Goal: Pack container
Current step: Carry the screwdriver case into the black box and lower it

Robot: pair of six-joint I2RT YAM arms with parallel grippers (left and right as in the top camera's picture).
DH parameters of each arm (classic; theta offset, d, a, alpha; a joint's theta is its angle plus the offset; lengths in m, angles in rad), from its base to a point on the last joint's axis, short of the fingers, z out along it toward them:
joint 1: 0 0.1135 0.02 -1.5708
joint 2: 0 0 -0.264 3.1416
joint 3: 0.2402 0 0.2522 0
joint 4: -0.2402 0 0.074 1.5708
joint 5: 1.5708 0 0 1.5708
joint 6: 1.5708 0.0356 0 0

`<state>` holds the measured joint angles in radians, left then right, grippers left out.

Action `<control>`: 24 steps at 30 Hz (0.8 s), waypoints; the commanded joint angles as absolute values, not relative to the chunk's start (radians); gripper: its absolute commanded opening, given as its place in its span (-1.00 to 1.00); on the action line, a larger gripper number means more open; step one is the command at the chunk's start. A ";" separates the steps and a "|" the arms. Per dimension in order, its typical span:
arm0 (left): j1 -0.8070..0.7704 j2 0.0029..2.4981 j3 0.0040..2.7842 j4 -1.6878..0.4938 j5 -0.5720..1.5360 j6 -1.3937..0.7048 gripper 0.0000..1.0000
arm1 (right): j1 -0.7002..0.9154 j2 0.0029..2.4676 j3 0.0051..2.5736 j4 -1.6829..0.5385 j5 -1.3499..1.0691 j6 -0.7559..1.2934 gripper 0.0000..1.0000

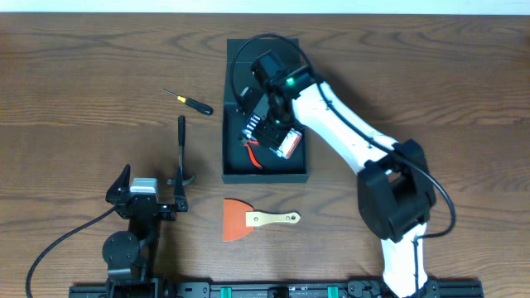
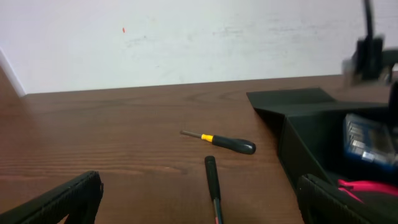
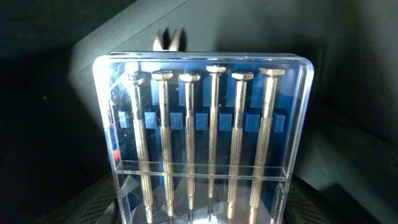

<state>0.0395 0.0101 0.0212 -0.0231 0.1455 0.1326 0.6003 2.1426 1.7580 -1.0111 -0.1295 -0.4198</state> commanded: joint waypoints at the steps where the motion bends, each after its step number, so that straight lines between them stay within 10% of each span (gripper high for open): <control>1: 0.045 0.005 0.004 -0.058 0.152 0.146 0.97 | 0.631 2.179 1.779 -1.010 -0.127 -0.450 0.16; 24: 0.045 0.005 0.004 -0.058 0.152 0.146 0.97 | 0.660 2.231 1.780 -1.000 -0.052 -0.450 0.86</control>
<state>0.0395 0.0101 0.0216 -0.0227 0.1459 0.1326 0.6529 2.2284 1.7588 -1.0012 -0.0555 -0.4461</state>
